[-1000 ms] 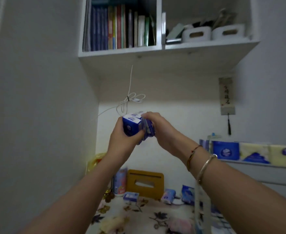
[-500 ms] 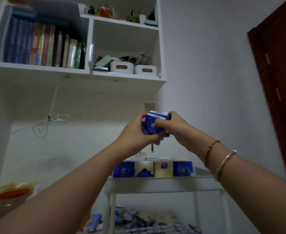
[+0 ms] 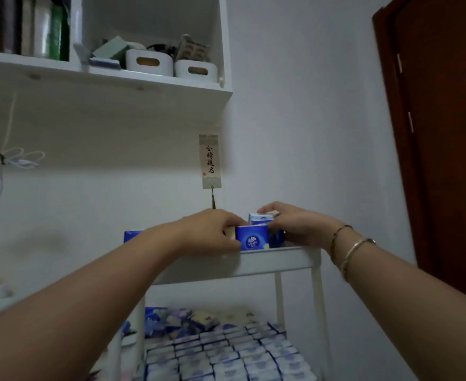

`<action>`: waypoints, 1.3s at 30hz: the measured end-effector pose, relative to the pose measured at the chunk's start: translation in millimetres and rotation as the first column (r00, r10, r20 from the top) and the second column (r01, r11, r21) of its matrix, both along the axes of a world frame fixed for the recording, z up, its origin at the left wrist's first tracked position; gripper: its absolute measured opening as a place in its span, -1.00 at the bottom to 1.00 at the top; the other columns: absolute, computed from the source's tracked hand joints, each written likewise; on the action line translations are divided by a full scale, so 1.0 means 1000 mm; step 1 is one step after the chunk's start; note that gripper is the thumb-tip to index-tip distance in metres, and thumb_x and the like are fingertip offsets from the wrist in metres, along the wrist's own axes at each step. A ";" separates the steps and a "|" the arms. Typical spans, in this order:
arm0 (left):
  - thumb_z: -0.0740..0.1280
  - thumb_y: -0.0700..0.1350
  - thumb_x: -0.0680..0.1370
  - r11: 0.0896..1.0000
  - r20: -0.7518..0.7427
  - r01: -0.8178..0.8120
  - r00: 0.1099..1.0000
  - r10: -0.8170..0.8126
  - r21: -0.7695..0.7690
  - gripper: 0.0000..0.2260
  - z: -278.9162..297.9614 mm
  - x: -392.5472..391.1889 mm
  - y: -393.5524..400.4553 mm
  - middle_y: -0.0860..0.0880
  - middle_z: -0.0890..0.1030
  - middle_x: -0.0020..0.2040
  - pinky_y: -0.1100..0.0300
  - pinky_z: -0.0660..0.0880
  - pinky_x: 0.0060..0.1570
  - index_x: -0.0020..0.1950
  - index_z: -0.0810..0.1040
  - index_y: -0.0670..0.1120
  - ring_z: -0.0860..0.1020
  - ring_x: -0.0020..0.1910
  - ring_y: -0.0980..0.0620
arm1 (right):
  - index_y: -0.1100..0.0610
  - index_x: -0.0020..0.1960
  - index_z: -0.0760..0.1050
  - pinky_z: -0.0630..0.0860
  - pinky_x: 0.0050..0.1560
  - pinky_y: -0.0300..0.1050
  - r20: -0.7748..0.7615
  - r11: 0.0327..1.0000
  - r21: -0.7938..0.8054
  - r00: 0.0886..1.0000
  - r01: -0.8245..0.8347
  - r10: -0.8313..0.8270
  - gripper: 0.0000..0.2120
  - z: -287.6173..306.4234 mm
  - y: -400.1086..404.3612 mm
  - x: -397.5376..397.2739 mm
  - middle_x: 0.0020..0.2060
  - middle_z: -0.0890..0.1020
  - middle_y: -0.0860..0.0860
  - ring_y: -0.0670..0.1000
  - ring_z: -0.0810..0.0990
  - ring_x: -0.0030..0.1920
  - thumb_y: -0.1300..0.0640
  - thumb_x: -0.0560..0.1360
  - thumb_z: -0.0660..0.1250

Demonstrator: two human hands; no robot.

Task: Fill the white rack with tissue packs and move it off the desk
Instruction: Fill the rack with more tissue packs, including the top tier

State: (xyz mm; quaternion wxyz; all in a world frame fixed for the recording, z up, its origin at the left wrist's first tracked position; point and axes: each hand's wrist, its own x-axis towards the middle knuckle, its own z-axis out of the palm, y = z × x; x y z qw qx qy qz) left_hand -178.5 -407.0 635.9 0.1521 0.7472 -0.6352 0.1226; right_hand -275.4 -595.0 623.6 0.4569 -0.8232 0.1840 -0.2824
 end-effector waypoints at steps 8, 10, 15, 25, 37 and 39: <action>0.29 0.00 0.53 0.998 0.052 -0.018 0.998 0.022 -0.067 -0.59 -0.006 0.001 0.000 0.04 0.57 0.23 0.00 0.52 0.15 0.40 0.42 0.08 0.53 0.16 0.08 | 0.09 0.47 0.22 0.47 0.27 -0.04 -0.260 0.942 -0.335 0.956 0.040 -0.133 -0.44 -0.003 0.011 0.002 0.36 0.39 0.11 0.06 0.41 0.31 0.32 0.52 0.25; 0.27 0.01 0.55 0.996 0.060 -0.035 0.997 0.040 -0.082 -0.57 -0.005 0.002 0.005 0.07 0.52 0.30 0.04 0.52 0.17 0.42 0.39 0.06 0.50 0.20 0.10 | 0.04 0.48 0.20 0.49 0.12 -0.18 -0.194 0.932 -0.354 0.970 0.071 -0.148 -0.43 -0.001 0.015 -0.005 0.43 0.30 0.08 0.05 0.32 0.38 0.35 0.53 0.20; 0.25 0.06 0.55 0.976 0.086 -0.092 0.990 0.110 -0.199 -0.68 0.005 0.010 0.047 0.16 0.49 0.32 0.11 0.47 0.17 0.31 0.46 0.17 0.48 0.24 0.15 | -0.03 0.28 0.44 0.45 -0.14 -0.34 0.188 0.896 -0.401 0.974 0.193 -0.125 -0.42 0.012 0.045 -0.022 0.42 0.35 -0.01 0.02 0.33 0.40 0.46 0.44 0.04; 0.26 -0.12 0.57 0.824 -0.107 -0.230 0.973 0.205 -0.518 -0.80 0.001 0.036 0.168 0.12 0.58 0.05 0.46 0.37 -0.17 0.14 0.61 0.03 0.55 -0.01 0.16 | -0.07 0.13 0.52 0.44 0.21 -0.07 0.255 0.736 -0.677 0.938 0.000 0.235 -0.57 0.005 0.191 0.003 0.26 0.49 -0.11 -0.02 0.49 0.20 0.33 0.45 0.13; 0.29 -0.11 0.55 0.813 -0.334 -0.443 0.884 0.326 -0.378 -0.86 -0.087 0.108 0.247 0.12 0.61 -0.02 0.26 0.47 -0.07 -0.03 0.59 0.11 0.58 -0.03 0.17 | 0.00 0.14 0.51 0.31 -0.17 -0.34 0.013 0.693 -0.649 0.907 -0.312 0.420 -0.69 -0.078 0.278 0.116 0.20 0.47 -0.02 -0.08 0.46 0.04 0.28 0.50 0.17; 0.28 -0.12 0.55 0.793 -0.378 -0.491 0.854 0.356 -0.362 -0.85 -0.108 0.124 0.250 0.18 0.58 -0.07 0.33 0.43 -0.15 -0.03 0.61 0.09 0.54 -0.07 0.25 | 0.04 0.15 0.50 0.38 -0.23 -0.29 -0.038 0.733 -0.590 0.919 -0.338 0.393 -0.68 -0.096 0.282 0.142 0.20 0.45 0.02 0.01 0.48 0.02 0.30 0.48 0.16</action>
